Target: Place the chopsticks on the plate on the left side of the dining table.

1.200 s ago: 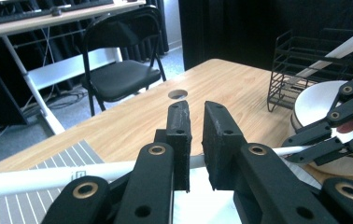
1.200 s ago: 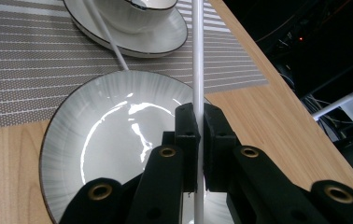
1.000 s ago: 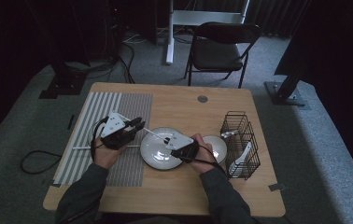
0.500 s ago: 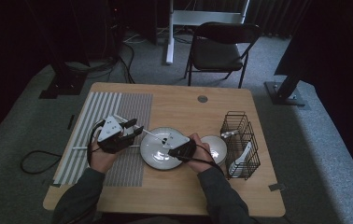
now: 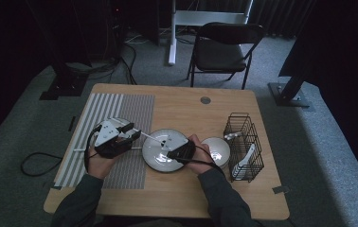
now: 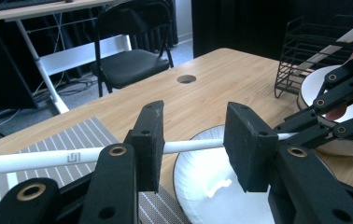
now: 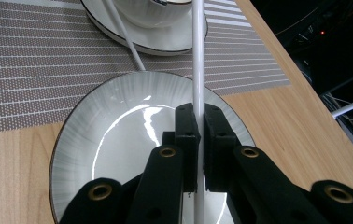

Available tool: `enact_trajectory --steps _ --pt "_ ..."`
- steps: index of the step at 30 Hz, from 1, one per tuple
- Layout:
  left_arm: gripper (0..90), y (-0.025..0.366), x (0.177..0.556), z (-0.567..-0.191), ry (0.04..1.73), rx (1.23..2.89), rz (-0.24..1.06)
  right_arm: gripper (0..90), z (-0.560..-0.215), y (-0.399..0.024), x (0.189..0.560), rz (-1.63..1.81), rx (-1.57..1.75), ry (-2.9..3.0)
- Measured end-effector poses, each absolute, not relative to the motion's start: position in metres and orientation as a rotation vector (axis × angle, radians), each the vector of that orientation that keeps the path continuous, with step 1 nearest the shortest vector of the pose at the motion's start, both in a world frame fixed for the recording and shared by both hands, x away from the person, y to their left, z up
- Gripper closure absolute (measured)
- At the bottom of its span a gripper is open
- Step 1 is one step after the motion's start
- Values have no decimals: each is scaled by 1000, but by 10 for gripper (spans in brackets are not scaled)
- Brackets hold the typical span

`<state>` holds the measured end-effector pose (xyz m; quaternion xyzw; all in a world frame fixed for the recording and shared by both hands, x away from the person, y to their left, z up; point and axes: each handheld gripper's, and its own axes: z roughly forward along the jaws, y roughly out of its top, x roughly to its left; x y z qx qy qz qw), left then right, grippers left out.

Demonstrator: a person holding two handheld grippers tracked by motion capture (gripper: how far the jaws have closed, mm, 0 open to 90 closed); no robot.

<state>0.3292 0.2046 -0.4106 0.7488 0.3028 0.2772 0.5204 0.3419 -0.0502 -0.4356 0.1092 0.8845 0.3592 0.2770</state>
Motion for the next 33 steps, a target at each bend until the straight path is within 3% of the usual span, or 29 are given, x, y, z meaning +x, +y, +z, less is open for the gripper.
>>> enact_trajectory --steps 33 --pt "590 241 306 -426 841 1747 715 864 -439 -27 342 964 217 2418"
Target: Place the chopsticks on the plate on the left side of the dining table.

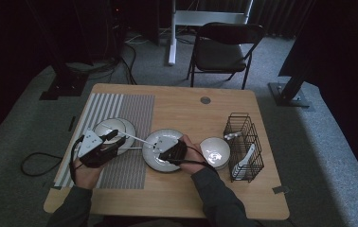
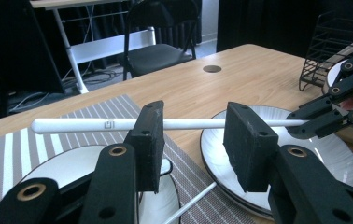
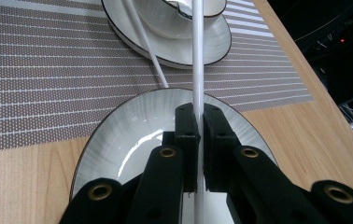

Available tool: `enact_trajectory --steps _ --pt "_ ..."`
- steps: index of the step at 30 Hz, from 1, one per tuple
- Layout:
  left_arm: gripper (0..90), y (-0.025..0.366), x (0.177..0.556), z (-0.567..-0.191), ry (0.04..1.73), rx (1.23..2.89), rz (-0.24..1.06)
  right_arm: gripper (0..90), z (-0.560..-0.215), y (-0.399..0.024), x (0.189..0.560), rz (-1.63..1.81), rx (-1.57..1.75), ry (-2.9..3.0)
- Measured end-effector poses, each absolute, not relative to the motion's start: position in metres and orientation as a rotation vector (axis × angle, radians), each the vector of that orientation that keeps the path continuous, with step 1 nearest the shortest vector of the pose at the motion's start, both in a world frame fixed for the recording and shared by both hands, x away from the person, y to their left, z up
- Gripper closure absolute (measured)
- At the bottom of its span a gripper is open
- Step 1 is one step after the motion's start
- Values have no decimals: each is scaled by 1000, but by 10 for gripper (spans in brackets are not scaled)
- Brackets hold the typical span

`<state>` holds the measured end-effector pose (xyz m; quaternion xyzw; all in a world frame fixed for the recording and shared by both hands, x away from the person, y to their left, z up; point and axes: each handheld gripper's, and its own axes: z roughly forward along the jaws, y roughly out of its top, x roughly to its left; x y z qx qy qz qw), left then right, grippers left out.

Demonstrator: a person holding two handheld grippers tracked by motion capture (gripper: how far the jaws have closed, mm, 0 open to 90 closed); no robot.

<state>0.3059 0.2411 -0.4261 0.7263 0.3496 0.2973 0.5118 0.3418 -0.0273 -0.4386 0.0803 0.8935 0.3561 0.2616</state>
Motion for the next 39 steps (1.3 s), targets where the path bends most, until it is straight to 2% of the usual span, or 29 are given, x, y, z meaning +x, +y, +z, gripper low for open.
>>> enact_trajectory --steps 39 --pt "576 258 300 -443 930 1744 746 864 -444 10 348 950 134 2482"
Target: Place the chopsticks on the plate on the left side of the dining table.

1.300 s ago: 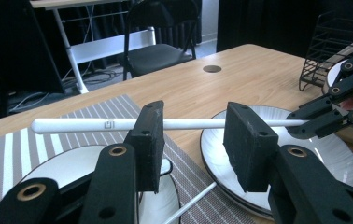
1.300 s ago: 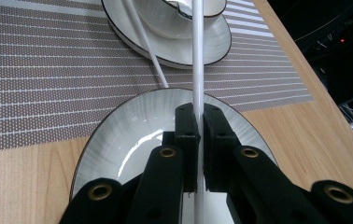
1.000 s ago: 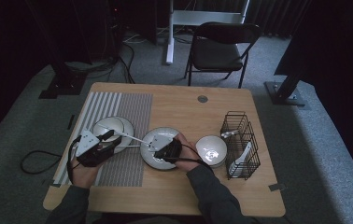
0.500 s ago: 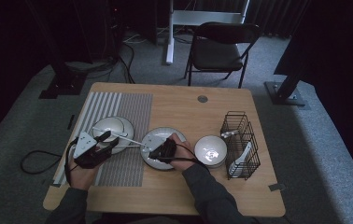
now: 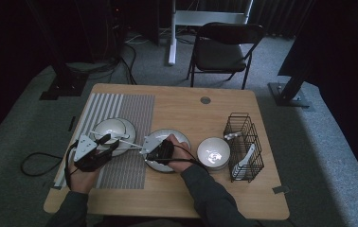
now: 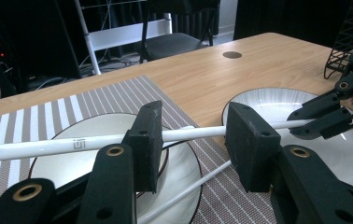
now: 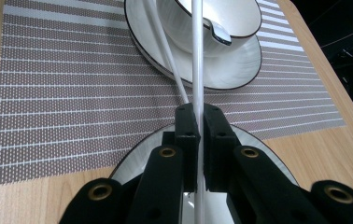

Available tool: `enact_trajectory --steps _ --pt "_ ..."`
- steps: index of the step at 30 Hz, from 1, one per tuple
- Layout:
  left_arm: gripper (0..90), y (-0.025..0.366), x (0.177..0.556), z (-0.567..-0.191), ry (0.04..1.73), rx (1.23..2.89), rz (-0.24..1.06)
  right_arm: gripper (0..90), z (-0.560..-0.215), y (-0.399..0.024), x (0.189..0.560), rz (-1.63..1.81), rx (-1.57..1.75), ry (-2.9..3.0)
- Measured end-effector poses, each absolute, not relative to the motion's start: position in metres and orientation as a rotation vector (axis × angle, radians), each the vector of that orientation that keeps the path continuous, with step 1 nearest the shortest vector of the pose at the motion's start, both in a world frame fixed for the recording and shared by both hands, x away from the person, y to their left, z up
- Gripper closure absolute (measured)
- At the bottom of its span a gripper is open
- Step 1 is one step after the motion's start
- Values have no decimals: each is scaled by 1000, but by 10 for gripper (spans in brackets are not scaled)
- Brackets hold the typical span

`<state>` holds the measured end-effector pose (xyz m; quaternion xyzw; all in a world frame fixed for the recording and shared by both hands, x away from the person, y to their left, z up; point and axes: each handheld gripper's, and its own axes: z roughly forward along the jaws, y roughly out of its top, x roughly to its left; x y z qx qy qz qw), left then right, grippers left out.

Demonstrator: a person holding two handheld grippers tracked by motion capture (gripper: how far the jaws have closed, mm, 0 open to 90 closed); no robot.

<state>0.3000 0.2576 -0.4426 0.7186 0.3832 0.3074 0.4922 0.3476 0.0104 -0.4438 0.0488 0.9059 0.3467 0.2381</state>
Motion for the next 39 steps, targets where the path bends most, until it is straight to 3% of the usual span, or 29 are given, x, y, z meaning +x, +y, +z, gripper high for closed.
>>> enact_trajectory --steps 39 --pt "607 270 295 -458 994 1765 784 863 -452 36 356 938 88 2520"
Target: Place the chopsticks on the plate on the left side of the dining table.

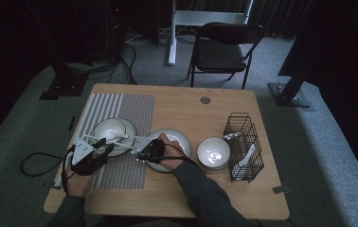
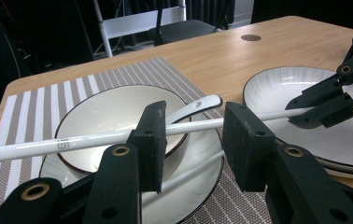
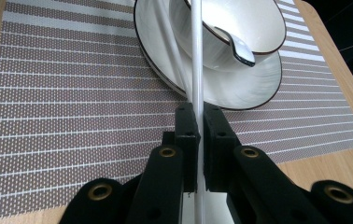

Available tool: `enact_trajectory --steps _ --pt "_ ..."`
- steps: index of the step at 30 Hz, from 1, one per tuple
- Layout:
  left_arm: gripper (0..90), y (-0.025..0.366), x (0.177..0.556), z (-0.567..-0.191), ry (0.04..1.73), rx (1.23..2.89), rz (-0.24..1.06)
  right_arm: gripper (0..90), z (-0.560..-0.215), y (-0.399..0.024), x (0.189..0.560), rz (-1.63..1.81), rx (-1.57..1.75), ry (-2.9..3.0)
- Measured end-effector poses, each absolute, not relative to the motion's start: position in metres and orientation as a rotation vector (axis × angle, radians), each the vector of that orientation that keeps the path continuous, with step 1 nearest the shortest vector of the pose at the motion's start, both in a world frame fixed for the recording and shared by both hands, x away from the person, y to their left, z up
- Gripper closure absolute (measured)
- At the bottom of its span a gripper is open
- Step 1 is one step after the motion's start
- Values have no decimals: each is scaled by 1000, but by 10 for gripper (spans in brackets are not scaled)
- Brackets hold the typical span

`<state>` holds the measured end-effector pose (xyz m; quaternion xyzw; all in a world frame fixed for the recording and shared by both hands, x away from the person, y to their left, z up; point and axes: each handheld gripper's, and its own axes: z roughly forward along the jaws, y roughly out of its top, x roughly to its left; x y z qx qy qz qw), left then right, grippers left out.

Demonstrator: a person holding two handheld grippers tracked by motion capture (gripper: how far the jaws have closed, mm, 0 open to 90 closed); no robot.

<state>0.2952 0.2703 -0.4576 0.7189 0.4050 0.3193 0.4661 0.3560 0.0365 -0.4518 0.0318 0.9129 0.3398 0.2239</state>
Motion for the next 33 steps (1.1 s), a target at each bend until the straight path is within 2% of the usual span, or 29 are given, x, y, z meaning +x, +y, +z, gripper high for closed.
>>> enact_trajectory --steps 33 --pt "608 282 295 -473 1061 1780 804 863 -466 58 365 921 54 2565"
